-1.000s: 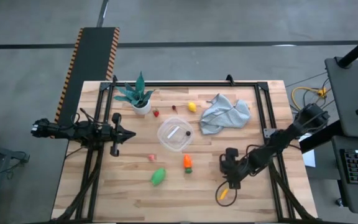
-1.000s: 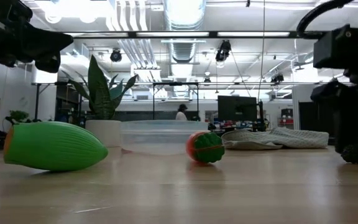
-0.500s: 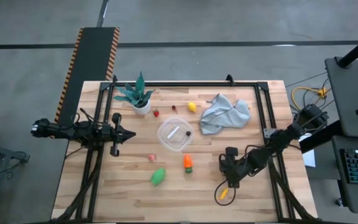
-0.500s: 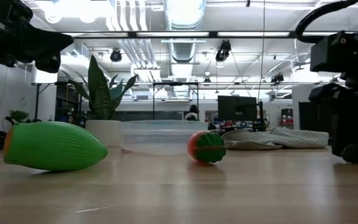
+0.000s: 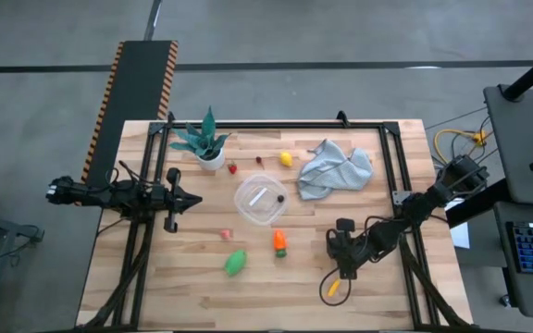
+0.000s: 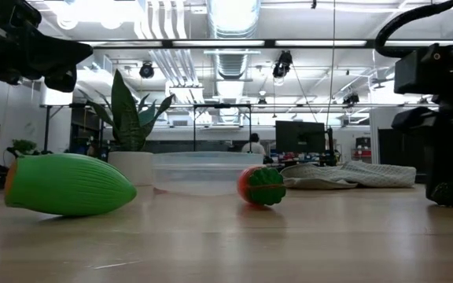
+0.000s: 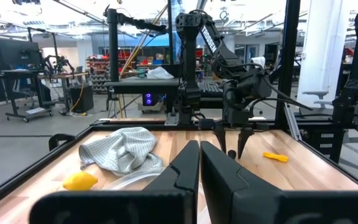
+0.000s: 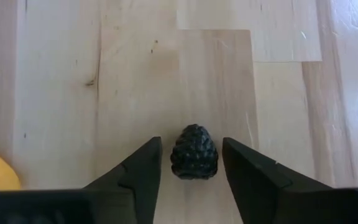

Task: Pick and placing Produce into tupperware
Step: Put the blackberry into the transparent bin

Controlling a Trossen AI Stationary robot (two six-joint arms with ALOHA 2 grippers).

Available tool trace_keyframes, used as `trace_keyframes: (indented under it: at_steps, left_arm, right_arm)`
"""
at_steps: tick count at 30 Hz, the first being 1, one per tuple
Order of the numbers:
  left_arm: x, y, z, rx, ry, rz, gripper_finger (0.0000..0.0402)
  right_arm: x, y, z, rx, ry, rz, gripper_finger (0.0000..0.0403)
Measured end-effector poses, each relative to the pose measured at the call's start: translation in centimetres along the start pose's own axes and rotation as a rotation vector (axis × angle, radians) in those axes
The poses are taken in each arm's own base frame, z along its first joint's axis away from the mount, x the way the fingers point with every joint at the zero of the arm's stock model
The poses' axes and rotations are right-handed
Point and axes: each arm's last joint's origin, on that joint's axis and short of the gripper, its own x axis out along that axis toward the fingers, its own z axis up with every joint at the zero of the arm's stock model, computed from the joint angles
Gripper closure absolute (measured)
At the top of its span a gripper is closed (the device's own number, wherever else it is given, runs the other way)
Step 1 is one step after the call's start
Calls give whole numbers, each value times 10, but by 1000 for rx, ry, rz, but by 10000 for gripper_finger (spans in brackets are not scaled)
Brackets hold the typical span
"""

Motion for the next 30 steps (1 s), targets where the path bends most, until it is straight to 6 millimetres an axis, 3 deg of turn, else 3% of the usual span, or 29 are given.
trace_keyframes:
  at_steps: [9,18,24,30]
  left_arm:
    - [0,0,0,0,0,0,402]
    - [0,0,0,0,0,0,402]
    - [0,0,0,0,0,0,402]
    - [0,0,0,0,0,0,402]
  right_arm:
    - [0,0,-1,-4,2,0,325]
    - [-1,-2,0,-24,-18,-42,326]
    - [-9,-6,22,-74,-110,-96,326]
    - [-11,-27,52,-87,-178,-190,326]
